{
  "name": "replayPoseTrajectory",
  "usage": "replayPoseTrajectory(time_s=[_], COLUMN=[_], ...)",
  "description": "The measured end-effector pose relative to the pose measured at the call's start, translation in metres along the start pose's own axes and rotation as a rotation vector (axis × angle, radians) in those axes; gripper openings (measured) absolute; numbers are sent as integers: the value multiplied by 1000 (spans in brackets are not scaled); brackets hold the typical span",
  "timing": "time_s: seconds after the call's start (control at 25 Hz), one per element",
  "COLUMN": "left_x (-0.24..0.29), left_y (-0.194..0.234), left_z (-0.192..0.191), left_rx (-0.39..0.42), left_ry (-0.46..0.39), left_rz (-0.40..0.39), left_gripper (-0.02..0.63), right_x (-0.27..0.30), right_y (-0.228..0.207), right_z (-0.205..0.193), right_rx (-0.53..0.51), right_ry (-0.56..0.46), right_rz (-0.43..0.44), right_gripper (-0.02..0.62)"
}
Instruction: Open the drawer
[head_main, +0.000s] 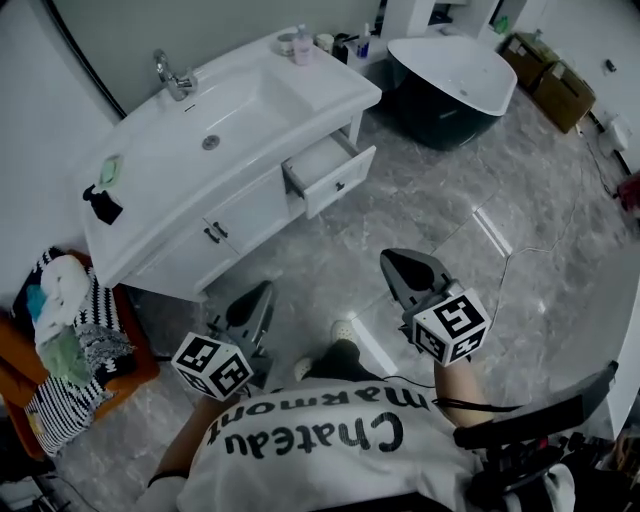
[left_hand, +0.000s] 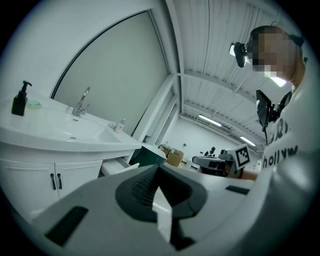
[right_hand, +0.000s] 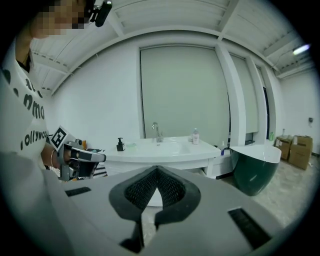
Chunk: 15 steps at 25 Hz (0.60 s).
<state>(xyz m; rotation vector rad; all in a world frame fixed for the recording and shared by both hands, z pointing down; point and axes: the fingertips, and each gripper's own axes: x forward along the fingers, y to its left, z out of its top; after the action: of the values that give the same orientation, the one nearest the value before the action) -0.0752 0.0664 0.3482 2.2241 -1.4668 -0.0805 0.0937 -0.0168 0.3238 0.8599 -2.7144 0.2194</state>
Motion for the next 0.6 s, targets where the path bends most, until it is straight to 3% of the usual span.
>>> replayPoseTrajectory(time_s=[0.6], left_x=[-62], left_y=[7], left_z=[-12], left_rx=[27], left_ry=[-21], left_rz=[-41], left_gripper=[8], right_x=[-16], right_y=[70], right_z=[-12], right_rx=[-8], right_ry=[24], right_rz=[-50], right_gripper=[11])
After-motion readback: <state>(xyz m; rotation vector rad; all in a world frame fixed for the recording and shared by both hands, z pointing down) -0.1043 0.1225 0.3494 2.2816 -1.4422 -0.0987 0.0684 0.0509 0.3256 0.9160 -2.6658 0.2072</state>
